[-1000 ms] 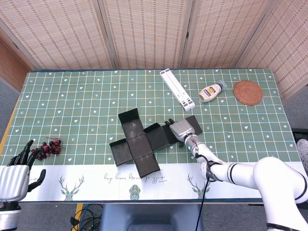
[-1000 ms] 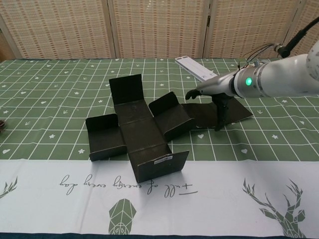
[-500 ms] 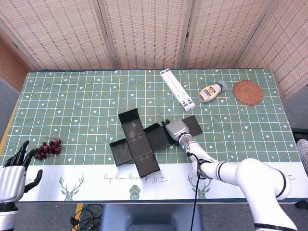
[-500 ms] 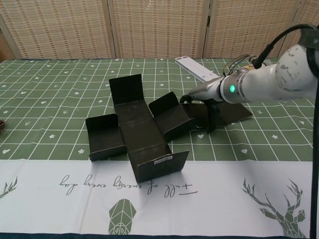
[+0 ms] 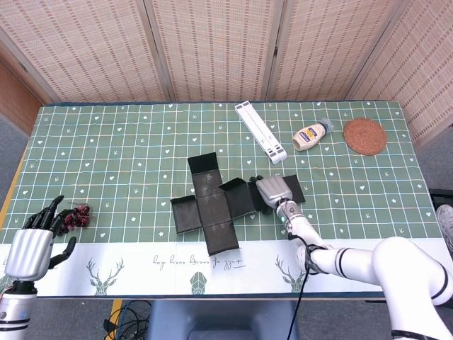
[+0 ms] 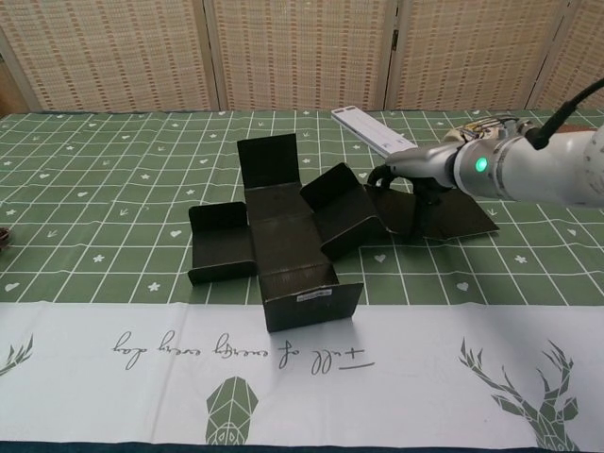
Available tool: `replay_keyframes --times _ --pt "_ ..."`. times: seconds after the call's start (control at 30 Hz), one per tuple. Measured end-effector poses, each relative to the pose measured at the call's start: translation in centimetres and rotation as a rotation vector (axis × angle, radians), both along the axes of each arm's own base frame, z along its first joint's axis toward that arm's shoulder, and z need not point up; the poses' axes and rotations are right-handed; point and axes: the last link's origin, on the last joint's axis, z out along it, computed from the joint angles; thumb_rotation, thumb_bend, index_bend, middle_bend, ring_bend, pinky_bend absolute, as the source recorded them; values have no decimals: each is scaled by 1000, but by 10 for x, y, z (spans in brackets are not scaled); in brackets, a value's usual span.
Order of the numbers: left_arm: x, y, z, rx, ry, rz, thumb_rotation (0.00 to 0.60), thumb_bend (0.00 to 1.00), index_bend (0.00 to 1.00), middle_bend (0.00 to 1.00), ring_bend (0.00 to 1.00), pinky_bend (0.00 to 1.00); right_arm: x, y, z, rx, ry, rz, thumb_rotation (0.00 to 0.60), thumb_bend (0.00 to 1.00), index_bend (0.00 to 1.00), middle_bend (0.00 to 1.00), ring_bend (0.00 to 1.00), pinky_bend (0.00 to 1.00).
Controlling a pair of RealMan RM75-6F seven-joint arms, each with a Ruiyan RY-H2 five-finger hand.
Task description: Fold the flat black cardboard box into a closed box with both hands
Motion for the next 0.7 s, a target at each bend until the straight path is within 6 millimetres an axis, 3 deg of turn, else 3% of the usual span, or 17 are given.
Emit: replay_keyframes --times 0.23,0.4,0.5,0.63,0.7 --pt "17 37 -13 -55 28 -108 600 363 311 250 479 569 -18 15 10 -22 -83 -61 600 259 313 374 815 1000" --pt "32 66 -28 -97 49 -184 600 362 314 274 632 760 -22 20 12 -27 -124 -72 600 260 313 374 815 1000" --pt "37 80 -38 -124 61 -216 600 326 282 275 652 781 -22 22 13 -29 -141 -72 600 261 313 375 815 1000" --pt "44 97 -54 -152 82 -249 600 168 241 268 662 781 -23 23 14 -29 -151 -67 600 261 313 374 815 1000" --pt "49 105 -64 -170 94 -260 600 139 225 250 661 782 -23 24 14 -30 -151 -59 600 261 313 374 815 1000"
